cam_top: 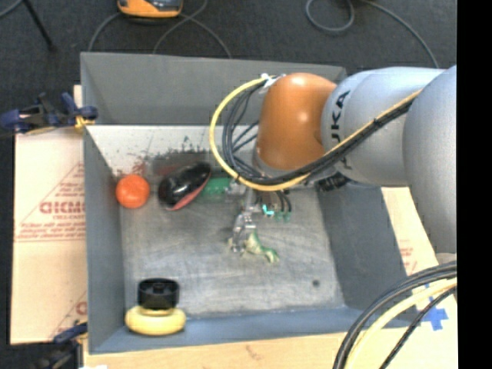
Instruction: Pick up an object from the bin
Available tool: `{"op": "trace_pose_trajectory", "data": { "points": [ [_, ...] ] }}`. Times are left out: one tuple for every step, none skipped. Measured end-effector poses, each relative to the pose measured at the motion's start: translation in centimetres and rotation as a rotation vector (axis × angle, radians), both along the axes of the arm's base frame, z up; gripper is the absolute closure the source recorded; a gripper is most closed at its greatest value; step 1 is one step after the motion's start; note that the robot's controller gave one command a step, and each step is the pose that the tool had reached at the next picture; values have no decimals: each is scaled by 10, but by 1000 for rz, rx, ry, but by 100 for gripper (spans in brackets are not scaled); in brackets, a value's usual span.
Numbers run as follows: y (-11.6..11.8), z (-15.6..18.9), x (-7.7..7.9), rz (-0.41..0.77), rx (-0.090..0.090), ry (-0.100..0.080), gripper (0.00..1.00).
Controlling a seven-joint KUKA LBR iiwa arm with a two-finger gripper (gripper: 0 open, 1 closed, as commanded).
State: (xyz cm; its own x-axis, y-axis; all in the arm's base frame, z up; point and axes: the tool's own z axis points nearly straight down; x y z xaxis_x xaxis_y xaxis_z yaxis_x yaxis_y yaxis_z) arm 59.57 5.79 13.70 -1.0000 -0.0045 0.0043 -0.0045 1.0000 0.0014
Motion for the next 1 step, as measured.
{"op": "trace_pose_trajectory", "data": {
  "points": [
    [0, 4, 1, -1, 1, -6, 0]
  ]
}}
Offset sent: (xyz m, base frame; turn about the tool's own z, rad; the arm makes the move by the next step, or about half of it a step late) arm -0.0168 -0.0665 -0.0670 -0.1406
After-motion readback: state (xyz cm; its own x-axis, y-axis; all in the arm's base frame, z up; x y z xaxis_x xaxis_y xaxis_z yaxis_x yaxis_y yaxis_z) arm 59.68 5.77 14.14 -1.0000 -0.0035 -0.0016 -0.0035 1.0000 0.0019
